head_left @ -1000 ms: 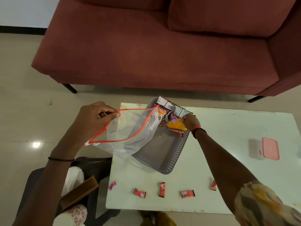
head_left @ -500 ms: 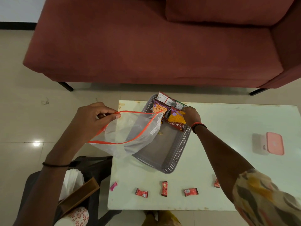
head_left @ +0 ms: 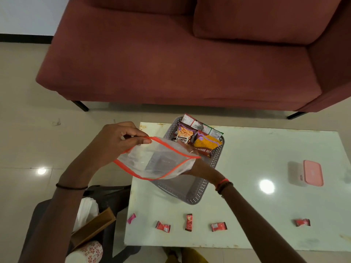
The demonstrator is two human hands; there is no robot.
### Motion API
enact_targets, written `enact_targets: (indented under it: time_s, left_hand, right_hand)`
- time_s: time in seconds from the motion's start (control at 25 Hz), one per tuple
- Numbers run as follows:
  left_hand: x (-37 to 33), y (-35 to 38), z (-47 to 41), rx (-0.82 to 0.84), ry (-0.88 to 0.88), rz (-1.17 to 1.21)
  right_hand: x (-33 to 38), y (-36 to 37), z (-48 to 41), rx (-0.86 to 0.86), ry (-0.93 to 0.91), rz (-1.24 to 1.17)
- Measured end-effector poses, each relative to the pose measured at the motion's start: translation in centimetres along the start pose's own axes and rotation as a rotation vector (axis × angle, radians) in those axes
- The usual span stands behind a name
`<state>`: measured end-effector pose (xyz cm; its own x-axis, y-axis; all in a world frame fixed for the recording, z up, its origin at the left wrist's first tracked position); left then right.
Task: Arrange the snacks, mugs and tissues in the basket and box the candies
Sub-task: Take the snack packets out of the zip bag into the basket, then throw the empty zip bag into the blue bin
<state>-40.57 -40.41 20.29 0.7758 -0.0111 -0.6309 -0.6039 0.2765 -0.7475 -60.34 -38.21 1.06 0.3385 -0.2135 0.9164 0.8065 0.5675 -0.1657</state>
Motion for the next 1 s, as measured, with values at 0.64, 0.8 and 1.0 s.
enact_targets:
  time_s: [0.64, 0.8, 1.0]
  left_hand:
    - [8.6, 12.6, 6.1, 0.076, -0.397, 0.059]
    - [5.7, 16.7, 7.1, 0.132, -0.507, 0.584]
    - [1.5, 17.8, 8.8, 0.168, -0.474, 0.764]
  right_hand:
    - [2.4, 0.4, 6.4, -0.301, 0.245, -1.689]
    - [2.6, 2.0, 8.4, -0.293, 0.375, -1.565]
    - [2.3, -0.3, 11.8, -0.489, 0.427, -0.869]
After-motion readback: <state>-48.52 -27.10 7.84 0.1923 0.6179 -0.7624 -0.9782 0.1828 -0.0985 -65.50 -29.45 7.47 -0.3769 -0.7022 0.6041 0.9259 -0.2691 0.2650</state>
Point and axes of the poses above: each hand's wrist, its own z-axis away from the middle knuckle, its own y-axis out of the palm, x = y × z, the point moved 8 cm from there along -z, towards the middle knuckle, and after that the axes turned 13 degrees about -z, right-handed, at the moved point
